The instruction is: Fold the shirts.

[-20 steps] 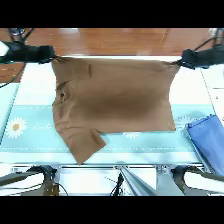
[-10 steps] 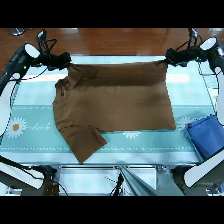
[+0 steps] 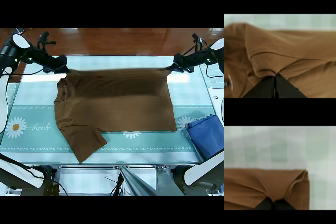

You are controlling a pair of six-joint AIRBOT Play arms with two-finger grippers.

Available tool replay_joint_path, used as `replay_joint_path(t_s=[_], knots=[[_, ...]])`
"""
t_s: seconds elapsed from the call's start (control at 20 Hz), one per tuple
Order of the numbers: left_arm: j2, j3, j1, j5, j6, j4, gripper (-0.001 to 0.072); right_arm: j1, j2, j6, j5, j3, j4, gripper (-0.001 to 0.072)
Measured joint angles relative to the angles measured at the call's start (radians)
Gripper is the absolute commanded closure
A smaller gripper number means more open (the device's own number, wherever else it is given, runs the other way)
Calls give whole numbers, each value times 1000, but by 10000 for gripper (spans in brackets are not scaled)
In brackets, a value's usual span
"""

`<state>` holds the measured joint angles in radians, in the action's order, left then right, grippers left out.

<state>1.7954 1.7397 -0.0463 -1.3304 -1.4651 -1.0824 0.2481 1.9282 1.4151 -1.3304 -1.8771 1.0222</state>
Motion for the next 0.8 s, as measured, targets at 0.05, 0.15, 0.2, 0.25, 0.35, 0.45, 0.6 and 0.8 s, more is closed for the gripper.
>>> replay_joint_path(t_s=[0.05,0.15,0.2,0.25,0.35,0.45,0.6,0.8], knots=[[3,-11,3,-40,8,-9,689,4,0,-7,-29,12,2,693],[15,-50,13,-93,18,-31,689,9,-1,-19,-64,49,6,693],[24,-69,17,-110,21,-36,689,10,0,-24,-75,71,8,693],[36,-85,20,-121,25,-41,689,10,0,-28,-81,91,9,693],[57,-102,25,-138,26,-50,662,8,2,-36,-83,126,10,659],[71,-112,27,-150,24,-56,11,5,2,-38,-75,145,9,69],[76,-104,21,-201,11,-74,1,7,-2,-15,-79,147,12,84],[-7,-132,-35,-267,6,-130,1,49,-81,11,-153,161,74,84]])
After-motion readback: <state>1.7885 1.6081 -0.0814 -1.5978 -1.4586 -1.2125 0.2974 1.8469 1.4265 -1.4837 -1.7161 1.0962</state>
